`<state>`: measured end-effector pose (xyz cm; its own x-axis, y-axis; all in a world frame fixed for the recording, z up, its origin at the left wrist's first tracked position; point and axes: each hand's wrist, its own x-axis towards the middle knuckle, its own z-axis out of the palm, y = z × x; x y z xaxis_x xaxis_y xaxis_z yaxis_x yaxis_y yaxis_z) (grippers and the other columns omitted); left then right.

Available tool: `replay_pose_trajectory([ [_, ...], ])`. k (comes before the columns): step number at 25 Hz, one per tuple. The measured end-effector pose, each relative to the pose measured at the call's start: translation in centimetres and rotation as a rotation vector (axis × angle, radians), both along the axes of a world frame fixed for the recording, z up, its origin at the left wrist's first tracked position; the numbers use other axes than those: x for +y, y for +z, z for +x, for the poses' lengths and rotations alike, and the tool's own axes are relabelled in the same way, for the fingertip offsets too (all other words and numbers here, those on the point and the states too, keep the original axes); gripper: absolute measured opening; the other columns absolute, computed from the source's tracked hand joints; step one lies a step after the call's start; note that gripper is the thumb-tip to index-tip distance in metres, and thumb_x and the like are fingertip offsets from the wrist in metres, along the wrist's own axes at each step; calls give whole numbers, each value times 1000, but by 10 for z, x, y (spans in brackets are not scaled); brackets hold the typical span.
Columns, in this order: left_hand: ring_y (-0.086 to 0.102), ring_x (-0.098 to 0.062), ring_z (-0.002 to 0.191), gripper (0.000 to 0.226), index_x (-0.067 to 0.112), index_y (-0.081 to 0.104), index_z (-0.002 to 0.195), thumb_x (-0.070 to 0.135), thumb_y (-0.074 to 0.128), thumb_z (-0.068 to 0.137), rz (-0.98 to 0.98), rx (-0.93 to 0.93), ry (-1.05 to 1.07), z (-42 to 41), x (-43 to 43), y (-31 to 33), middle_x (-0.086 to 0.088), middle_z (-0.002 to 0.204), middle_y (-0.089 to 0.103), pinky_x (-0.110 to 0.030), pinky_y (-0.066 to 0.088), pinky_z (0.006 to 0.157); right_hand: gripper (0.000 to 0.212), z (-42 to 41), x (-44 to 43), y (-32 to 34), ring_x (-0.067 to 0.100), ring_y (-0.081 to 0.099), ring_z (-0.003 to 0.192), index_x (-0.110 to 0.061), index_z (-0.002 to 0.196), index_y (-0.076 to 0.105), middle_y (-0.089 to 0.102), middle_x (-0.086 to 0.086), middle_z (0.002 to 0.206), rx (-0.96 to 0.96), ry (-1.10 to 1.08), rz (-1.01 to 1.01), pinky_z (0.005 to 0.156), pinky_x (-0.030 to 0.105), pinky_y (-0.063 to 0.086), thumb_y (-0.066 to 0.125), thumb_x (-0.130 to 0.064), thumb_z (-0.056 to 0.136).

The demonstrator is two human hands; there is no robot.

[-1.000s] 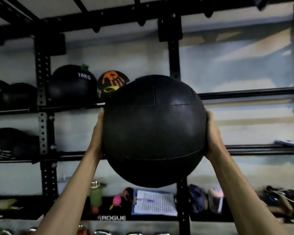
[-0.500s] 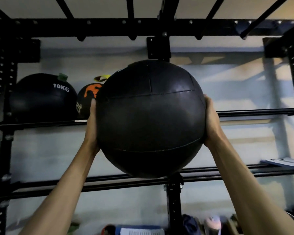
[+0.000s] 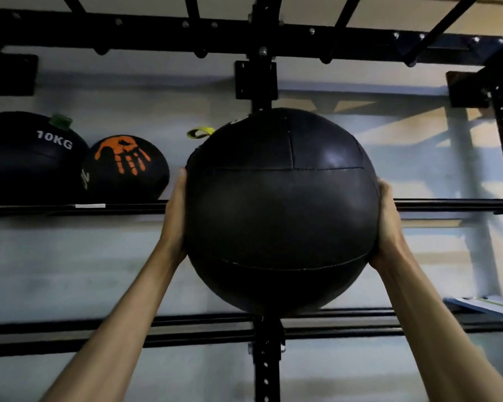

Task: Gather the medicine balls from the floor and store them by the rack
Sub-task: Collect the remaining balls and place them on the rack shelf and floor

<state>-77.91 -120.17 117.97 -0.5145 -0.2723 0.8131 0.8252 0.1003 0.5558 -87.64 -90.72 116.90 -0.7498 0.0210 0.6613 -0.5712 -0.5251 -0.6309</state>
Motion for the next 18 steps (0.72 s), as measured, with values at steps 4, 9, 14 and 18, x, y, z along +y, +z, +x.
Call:
replay_pose_trajectory([
  [4,72,-12,94,43,25,68,123,54,45,101,197,0,153,-63,59,18,-3,116,73,-31,55,78,40,-67,46,16,9,68,74,-29,86,69,74,-8,77,40,44,-4,69,31,48,38,-48,102],
  [9,67,-15,105,53,18,62,129,57,40,101,161,68,160,-122,100,36,1,111,73,-32,51,82,42,-141,88,46,15,67,81,-32,78,73,74,-7,77,83,67,-10,74,34,48,41,-47,101],
  [14,63,-21,118,63,20,59,135,67,40,96,27,124,196,-167,116,70,-6,128,66,-42,49,99,32,-191,109,79,16,67,89,-34,89,73,76,-10,82,104,105,-40,72,34,47,46,-50,98],
  [18,63,-20,119,65,24,63,132,72,43,93,-23,129,199,-203,112,113,-3,128,67,-48,47,106,34,-228,110,115,9,66,74,-28,84,69,73,-11,74,171,119,-89,66,30,46,45,-45,99],
])
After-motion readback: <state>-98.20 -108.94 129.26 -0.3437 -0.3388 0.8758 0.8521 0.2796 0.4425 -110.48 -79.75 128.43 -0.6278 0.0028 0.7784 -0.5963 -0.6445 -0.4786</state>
